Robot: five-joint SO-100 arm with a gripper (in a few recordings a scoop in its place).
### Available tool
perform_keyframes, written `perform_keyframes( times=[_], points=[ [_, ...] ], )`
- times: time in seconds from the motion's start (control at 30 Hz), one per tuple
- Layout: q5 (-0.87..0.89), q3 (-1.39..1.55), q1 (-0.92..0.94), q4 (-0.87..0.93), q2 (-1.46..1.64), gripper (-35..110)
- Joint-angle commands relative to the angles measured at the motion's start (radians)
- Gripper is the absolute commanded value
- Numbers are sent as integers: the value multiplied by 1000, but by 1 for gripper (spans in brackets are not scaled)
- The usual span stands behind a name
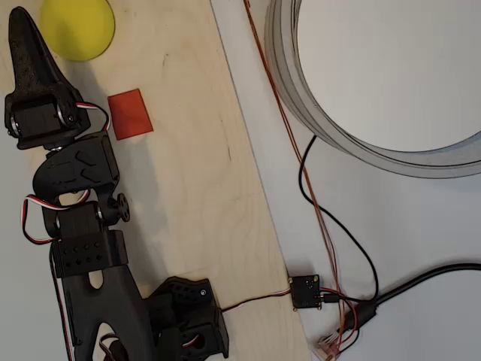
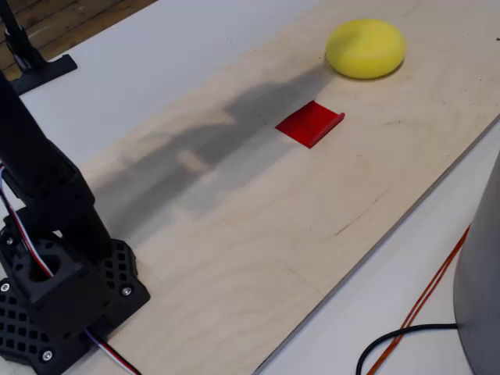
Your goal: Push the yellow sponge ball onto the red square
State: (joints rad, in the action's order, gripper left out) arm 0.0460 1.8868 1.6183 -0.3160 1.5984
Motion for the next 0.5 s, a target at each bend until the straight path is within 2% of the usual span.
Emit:
perform_keyframes(
  times=[0.0, 0.47],
  points=[
    [117, 408, 28, -391, -28, 0],
    [104, 397, 35, -377, -14, 0]
  ],
)
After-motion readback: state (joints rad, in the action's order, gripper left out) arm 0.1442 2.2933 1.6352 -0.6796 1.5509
